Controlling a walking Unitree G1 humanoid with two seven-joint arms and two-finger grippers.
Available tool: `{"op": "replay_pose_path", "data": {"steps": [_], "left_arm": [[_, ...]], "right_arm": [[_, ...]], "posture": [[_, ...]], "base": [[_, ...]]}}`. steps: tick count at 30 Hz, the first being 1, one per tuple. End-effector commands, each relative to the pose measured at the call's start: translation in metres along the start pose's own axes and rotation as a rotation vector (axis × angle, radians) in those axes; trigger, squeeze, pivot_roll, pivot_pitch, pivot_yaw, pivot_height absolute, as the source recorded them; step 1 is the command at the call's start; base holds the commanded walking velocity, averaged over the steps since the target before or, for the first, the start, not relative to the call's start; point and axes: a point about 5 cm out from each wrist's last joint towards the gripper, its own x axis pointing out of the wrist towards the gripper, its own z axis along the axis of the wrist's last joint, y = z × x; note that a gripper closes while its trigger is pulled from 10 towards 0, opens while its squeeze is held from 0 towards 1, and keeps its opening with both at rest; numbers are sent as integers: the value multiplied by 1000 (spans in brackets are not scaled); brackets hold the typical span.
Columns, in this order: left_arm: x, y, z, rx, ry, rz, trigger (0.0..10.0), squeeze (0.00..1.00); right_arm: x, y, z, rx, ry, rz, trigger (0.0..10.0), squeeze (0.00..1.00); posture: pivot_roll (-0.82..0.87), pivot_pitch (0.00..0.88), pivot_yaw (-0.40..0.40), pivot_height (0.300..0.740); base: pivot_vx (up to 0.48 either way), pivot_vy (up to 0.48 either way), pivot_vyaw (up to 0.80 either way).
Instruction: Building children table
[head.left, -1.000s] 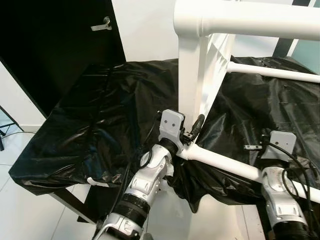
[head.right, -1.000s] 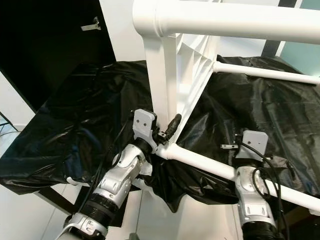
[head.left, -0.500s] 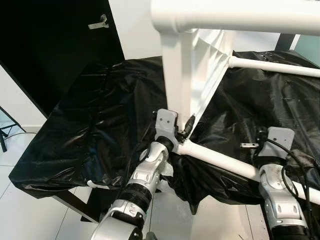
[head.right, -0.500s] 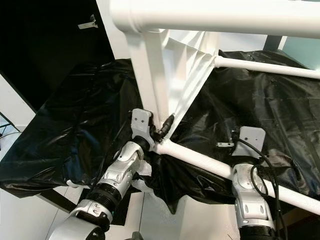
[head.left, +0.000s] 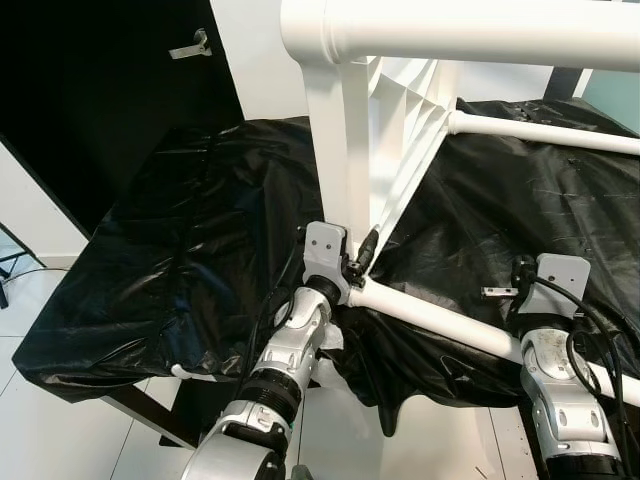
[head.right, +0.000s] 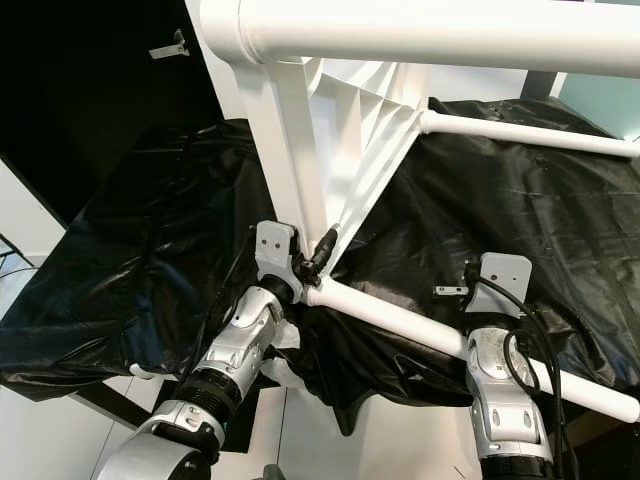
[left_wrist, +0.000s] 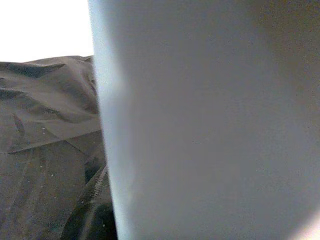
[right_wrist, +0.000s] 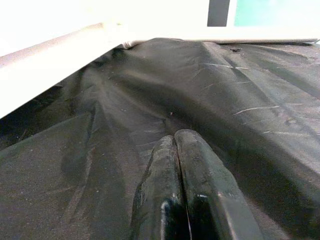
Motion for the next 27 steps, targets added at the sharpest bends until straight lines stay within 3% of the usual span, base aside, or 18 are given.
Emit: {"op": "replay_pose_path", "data": {"steps": [1,4,6,9,16,19,27], "left_arm": [[-5,20,-2,-81,-27,212,0,0],[-7,23,-1,-90,-48,236,0,0],[-12,34,-2,-88,-58,329,0,0],[-14,41,-2,-74,-61,375,0,0],[-27,68,2,56,-75,542,0,0],[-28,69,4,107,-88,548,0,0],[-37,77,1,116,-101,627,0,0]], "right_arm": [[-6,5,-12,-2,64,28,10000,0],[-6,5,-11,-2,66,31,10000,0],[-5,5,-11,-3,66,34,10000,0],[-5,5,-10,-4,66,36,10000,0],[-5,7,-8,-3,64,48,10000,0],[-4,7,-7,-1,61,53,10000,0],[-5,10,-3,12,49,83,10000,0]], "posture": [[60,0,97,740],[57,0,98,740],[56,0,97,740],[56,0,96,740],[60,0,93,740],[60,0,93,740],[58,0,94,740]], "base": [[0,0,0],[0,0,0],[0,0,0],[0,0,0],[0,0,0],[0,0,0],[0,0,0]]}}
